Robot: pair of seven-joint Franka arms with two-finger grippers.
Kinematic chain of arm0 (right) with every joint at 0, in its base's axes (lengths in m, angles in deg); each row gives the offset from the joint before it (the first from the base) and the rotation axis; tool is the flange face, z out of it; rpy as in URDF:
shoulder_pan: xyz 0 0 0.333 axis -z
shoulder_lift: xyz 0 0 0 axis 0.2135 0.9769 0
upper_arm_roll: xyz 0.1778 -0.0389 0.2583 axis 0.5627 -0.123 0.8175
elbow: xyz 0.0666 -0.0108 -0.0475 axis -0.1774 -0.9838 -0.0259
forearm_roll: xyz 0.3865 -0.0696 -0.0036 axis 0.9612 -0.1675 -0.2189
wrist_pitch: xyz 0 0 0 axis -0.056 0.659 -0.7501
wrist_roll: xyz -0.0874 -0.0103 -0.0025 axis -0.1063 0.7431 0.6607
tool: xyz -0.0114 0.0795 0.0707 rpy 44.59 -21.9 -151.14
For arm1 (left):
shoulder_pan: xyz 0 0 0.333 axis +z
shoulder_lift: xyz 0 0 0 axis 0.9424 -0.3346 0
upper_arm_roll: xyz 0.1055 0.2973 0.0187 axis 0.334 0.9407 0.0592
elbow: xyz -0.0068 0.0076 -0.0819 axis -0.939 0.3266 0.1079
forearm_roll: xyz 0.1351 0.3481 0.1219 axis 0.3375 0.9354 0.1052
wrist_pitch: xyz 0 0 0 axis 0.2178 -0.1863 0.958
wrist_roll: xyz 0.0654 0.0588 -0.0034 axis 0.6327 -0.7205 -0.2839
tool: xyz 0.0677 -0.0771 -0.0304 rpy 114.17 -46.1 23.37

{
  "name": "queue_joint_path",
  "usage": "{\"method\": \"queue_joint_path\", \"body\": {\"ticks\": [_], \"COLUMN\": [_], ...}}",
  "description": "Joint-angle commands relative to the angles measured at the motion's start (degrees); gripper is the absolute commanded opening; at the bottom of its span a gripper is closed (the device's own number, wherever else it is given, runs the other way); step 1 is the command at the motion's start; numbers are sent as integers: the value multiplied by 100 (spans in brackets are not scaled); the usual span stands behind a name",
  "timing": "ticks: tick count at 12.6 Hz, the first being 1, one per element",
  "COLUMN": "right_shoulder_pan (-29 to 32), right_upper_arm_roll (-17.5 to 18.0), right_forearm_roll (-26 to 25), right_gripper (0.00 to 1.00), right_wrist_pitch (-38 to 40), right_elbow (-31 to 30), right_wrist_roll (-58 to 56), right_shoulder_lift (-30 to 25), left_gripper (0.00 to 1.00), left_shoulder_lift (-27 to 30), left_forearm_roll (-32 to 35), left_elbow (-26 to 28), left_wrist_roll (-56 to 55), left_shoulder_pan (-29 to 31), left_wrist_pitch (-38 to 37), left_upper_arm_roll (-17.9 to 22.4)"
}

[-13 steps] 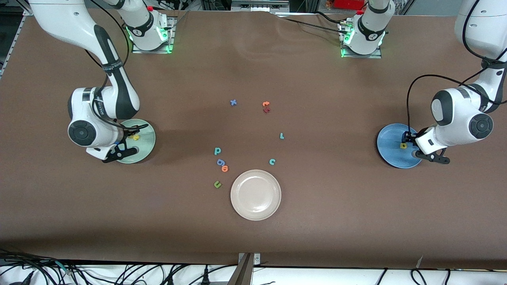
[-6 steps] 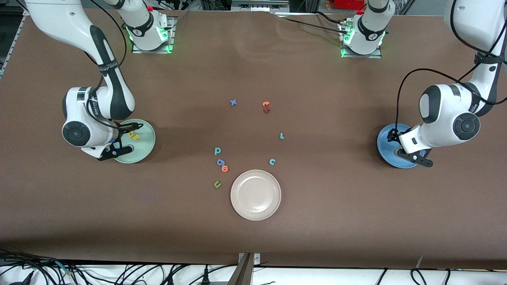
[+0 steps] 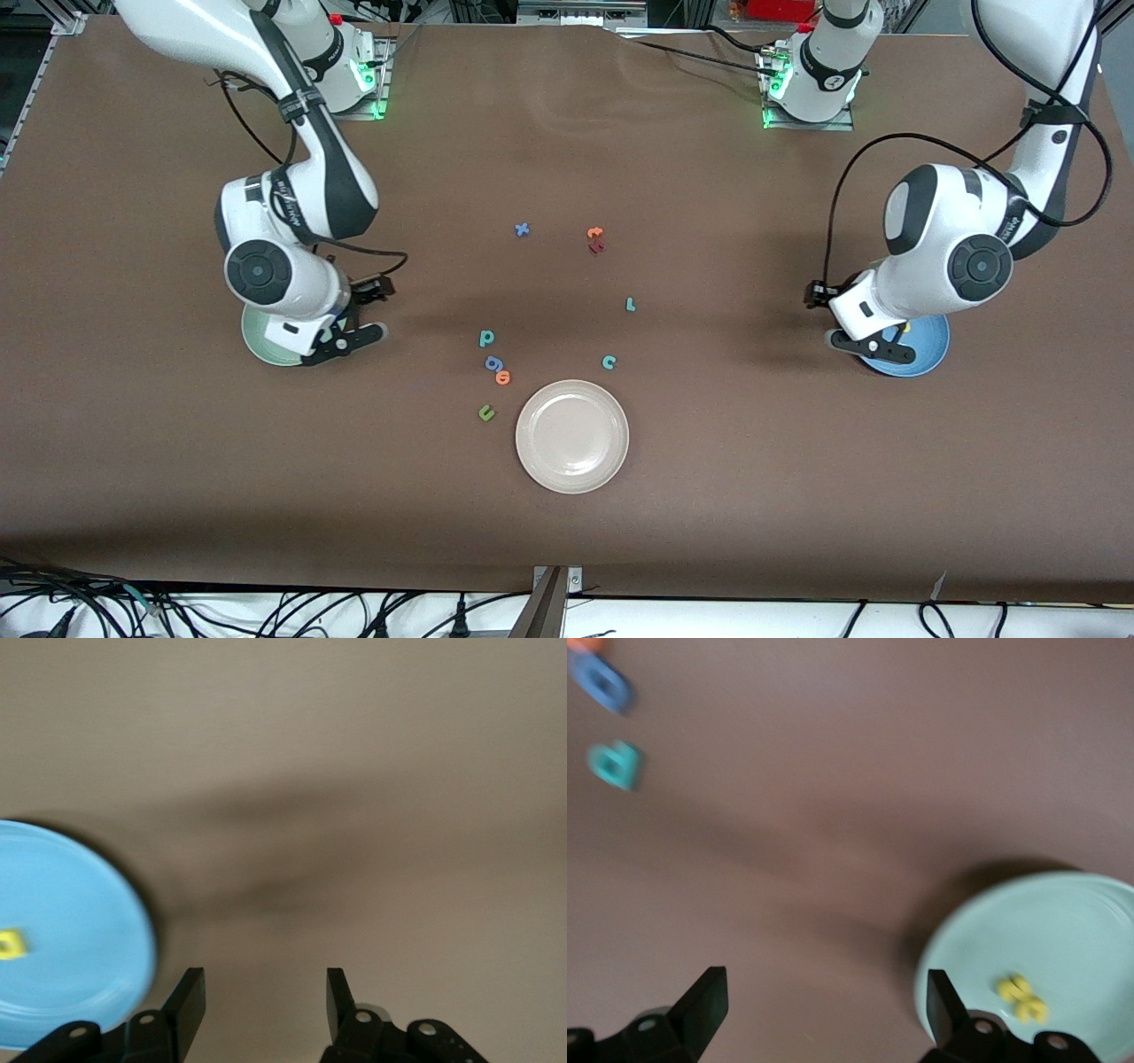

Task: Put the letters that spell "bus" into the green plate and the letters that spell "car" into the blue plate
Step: 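Grasp the cyan d with the right gripper while the left gripper reaches the cyan 1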

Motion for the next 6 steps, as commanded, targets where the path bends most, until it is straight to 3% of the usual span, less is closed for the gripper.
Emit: {"method": "queue_joint_path", "body": {"ticks": [1,5,6], "right_shoulder_pan": [-395,-1081,-1109], "right_upper_arm_roll": [40,40,32], "right_forearm_roll": [387,406,405], "right_gripper": [95,79,66], "right_wrist_pitch": [-540,-1525,-1674], "right_elbow": [375,437,437], "right_wrist_roll": [1054,2788,2860], "right_shoulder_lift": [456,993,1081], "left_gripper": [65,73,74], "left_shoulder_lift": [174,-273,-405], "left_forearm_roll": [-878,-951,-951], "left_elbow": [132,132,132], "left_wrist_roll": [-645,-2578,-2860], "left_shoulder_pan": [-152,-627,-697], "left_wrist_pitch": [-8,842,1124], "left_upper_arm_roll": [-199,-647,-762]}}
